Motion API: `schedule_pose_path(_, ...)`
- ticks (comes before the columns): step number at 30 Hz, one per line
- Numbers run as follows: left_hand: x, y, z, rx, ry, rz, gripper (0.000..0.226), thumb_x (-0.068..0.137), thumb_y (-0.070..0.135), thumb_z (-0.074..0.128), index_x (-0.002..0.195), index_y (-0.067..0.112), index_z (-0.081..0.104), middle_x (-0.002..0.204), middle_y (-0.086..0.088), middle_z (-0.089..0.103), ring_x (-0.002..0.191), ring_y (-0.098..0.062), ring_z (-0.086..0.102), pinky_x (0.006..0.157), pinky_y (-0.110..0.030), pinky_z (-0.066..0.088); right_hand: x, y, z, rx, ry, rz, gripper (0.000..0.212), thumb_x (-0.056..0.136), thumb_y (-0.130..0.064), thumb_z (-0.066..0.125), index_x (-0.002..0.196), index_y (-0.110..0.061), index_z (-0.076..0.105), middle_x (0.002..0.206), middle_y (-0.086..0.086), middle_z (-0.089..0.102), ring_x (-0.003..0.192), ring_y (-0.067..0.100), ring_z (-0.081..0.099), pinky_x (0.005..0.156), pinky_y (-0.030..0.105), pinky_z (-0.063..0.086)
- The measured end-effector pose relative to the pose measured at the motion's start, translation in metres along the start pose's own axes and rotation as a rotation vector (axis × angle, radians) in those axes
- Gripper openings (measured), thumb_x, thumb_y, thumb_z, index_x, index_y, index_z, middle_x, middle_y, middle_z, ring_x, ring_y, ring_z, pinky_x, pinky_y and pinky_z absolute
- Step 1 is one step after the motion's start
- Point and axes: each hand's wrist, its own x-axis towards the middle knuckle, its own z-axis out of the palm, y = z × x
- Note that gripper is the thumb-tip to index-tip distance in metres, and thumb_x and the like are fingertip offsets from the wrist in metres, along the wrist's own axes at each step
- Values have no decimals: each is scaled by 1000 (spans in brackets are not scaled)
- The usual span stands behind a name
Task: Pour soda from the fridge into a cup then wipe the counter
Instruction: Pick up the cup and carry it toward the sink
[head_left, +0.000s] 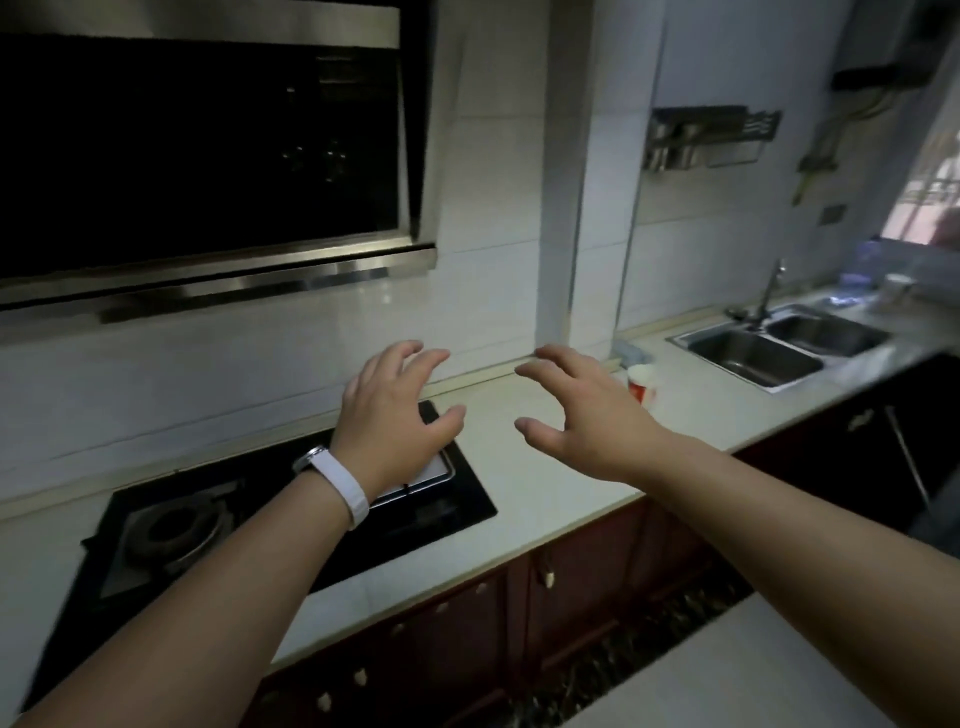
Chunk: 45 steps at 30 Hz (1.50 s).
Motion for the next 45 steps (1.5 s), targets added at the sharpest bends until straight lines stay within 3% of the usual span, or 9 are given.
schedule_pose_path(13, 144, 54, 162, -205, -214, 251, 65, 77, 58, 50, 137, 32, 48, 141, 6, 43, 132, -17, 37, 109, -40, 28, 5, 163, -5, -156, -36, 393, 61, 85, -56, 56, 139, -32, 42, 147, -3, 37, 133, 21, 37, 107, 43, 36)
schedule_pose_path(21, 218, 68, 248, -261, -312, 363, 59, 85, 49, 63, 139, 29, 48, 145, 4, 41, 133, -20, 38, 108, -39, 32, 20, 230, 12, -183, -26, 584, 62, 85, -54, 57, 141, -30, 42, 147, -4, 37, 133, 20, 38, 107, 42, 37)
schedule_pose_path(34, 277, 136, 353, -253, -399, 400, 59, 85, 48, 64, 139, 29, 48, 146, 3, 41, 134, -18, 37, 110, -41, 33, 25, 365, 11, -139, -22, 622, 61, 87, -52, 57, 142, -30, 41, 148, -4, 36, 134, 19, 36, 108, 40, 36)
schedule_pose_path(40, 304, 190, 394, -187, -397, 309, 58, 84, 50, 65, 136, 31, 50, 142, 6, 44, 130, -18, 40, 107, -42, 38, 32, 458, 1, -43, -16, 545, 62, 86, -54, 56, 141, -28, 43, 147, -2, 38, 133, 21, 38, 106, 43, 37)
schedule_pose_path(45, 324, 219, 419, -128, -363, 179, 61, 83, 48, 67, 137, 27, 52, 142, 4, 45, 130, -19, 41, 105, -35, 35, 40, 530, -14, 21, -40, 466, 72, 79, -64, 40, 139, -26, 45, 145, 0, 41, 132, 23, 39, 107, 44, 37)
